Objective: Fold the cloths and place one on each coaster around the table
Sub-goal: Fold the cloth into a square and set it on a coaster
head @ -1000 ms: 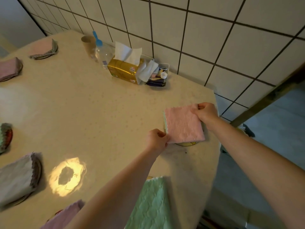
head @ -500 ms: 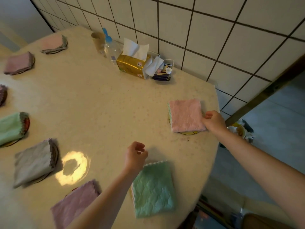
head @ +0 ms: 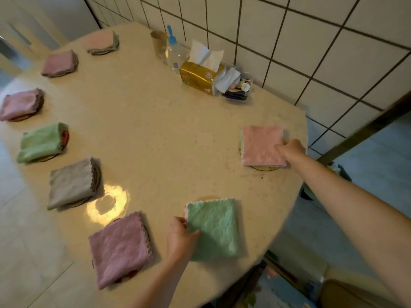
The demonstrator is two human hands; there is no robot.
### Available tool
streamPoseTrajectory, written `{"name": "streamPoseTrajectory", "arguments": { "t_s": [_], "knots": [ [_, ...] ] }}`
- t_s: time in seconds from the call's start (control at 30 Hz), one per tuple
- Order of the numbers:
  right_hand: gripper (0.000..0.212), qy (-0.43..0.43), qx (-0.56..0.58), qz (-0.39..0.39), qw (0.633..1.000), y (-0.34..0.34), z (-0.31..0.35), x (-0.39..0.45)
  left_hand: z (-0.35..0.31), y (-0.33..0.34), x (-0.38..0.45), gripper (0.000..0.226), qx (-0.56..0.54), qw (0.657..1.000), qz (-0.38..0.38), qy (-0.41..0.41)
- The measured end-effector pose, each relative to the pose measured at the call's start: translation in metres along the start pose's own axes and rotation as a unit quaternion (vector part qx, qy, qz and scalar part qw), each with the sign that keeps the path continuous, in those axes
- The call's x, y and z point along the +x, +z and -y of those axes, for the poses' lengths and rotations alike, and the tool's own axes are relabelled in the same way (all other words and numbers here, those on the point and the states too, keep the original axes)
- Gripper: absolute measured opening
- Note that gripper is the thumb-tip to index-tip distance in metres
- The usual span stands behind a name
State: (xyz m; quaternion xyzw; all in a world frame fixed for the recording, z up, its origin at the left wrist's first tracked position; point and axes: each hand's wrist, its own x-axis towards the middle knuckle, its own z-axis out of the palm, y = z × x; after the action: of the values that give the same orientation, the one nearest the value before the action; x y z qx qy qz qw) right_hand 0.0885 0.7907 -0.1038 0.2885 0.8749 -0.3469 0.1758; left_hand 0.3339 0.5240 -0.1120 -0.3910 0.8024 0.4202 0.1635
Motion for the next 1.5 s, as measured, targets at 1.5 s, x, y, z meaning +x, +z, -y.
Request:
{"name": "streamPoseTrajectory", "arguments": {
  "t_s": [1.5],
  "knots": [
    [0.033, 0.104, 0.258, 0.131, 0.951, -0.011, -0.006, -0.030, 0.025, 0.010, -0.028, 0.023, -0.394, 0.899, 0.099, -0.160]
  ]
}}
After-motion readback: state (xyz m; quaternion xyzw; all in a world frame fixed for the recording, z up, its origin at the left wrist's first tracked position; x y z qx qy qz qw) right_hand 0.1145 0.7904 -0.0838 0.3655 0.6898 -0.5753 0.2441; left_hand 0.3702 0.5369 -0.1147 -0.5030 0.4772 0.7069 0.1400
